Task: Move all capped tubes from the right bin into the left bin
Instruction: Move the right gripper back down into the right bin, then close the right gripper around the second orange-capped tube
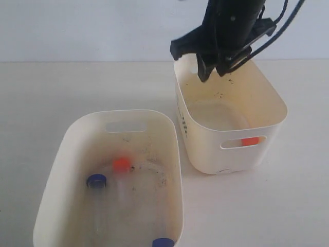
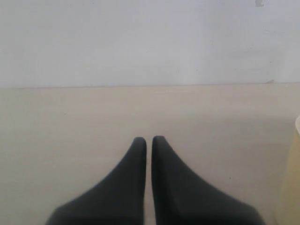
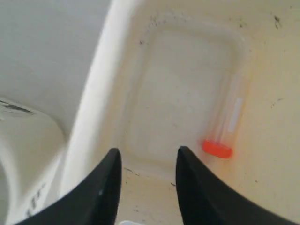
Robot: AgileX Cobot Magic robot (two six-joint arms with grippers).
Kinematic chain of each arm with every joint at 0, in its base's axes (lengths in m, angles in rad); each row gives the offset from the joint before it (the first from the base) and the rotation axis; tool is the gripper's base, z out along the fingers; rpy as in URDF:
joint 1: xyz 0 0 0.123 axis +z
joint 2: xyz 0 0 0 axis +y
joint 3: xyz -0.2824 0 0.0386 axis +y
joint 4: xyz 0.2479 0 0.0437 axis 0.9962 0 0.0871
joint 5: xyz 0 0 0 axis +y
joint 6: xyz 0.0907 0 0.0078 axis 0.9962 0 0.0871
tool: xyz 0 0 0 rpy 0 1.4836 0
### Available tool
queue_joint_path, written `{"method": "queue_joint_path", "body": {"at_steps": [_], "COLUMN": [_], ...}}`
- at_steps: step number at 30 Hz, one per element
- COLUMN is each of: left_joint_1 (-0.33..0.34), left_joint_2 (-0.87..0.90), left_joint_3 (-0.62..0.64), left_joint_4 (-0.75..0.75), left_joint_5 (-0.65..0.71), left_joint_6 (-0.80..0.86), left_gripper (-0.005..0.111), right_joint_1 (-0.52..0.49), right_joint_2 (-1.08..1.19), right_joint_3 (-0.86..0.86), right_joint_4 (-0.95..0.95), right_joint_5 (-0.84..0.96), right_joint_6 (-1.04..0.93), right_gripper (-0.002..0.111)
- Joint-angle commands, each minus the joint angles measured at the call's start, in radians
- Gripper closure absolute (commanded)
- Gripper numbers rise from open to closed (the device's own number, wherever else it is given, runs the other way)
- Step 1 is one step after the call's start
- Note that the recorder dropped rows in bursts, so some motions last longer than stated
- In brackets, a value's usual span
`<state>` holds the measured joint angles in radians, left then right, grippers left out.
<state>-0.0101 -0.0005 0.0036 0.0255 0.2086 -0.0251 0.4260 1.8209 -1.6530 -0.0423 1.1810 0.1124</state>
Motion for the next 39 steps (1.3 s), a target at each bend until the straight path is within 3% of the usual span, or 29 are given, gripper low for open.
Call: {"method": "queue_joint_path", "body": {"at_steps": [1,5,10,19,28,33,35,36,38,39], "left_joint_1": [0.0,0.0,0.0,0.0,0.0,0.0,0.0,0.0,0.0,0.0], "left_joint_2": [0.0,0.0,0.0,0.0,0.0,0.0,0.0,0.0,0.0,0.0], "left_joint_3": [-0.004,-0.004,-0.004,-0.004,-0.004,-0.004,-0.004,-0.004,-0.004,-0.004], "left_joint_4": [-0.006,-0.006,-0.006,-0.006,-0.006,-0.006,-0.006,-0.006,-0.006,-0.006], "left_joint_5": [-0.006,-0.006,-0.006,-0.006,-0.006,-0.006,-0.006,-0.006,-0.006,-0.006], "left_joint_6": [-0.01,-0.01,-0.01,-0.01,-0.01,-0.01,-0.01,-0.01,-0.01,-0.01], "left_gripper": [0.102,0.102,0.102,0.102,0.102,0.102,0.102,0.102,0.102,0.102], "right_joint_1": [-0.009,-0.027,-0.089,-0.093,0.003,0.013,0.013,0.013,0.013,0.013], "right_joint_2": [0.073,0.123,0.166,0.215,0.235,0.262,0.277,0.288,0.301,0.306], "right_joint_3": [-0.01,-0.01,-0.01,-0.01,-0.01,-0.01,-0.01,-0.01,-0.01,-0.01], "right_joint_4": [-0.085,-0.197,-0.129,-0.131,-0.344,-0.347,-0.356,-0.353,-0.353,-0.359], "right_joint_5": [0.04,0.04,0.04,0.04,0.04,0.04,0.04,0.04,0.04,0.04], "right_joint_6": [0.035,0.088,0.088,0.106,0.166,0.229,0.248,0.254,0.252,0.252], "right_gripper": [0.072,0.072,0.072,0.072,0.072,0.072,0.064,0.051,0.037,0.037]}}
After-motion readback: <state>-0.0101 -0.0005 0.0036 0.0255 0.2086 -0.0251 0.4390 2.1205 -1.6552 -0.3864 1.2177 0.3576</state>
